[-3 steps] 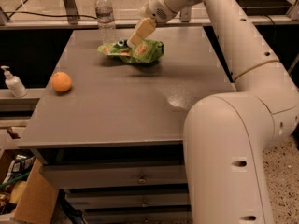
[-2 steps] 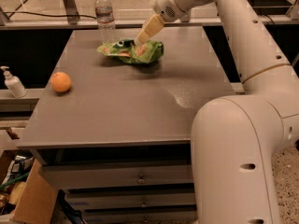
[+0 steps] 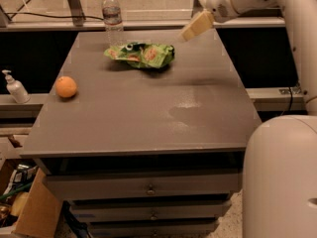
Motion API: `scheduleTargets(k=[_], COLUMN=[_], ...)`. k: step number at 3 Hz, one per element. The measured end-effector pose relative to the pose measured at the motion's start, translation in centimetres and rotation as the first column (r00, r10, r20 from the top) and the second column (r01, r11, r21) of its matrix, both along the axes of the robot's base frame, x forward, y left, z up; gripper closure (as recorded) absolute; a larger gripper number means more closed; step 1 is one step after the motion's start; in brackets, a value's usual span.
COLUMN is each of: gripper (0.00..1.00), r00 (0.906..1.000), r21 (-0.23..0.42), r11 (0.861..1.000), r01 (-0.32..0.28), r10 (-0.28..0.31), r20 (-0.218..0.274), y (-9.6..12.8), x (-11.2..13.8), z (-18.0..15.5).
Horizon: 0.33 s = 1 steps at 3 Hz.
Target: Move green rice chip bag near water bottle
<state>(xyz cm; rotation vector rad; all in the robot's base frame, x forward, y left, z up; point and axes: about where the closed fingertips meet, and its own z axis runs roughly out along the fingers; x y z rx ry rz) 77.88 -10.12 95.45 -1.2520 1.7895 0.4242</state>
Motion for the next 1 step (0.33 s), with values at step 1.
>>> scheduleTargets(k=[1], gripper=[0.0], r00=[0.9998], r21=[0.002], r11=[1.0], r01=[0.019], r10=[-0.019], r20=[-0.001], y=[-1.34], x=[-0.14], z=[-0.08])
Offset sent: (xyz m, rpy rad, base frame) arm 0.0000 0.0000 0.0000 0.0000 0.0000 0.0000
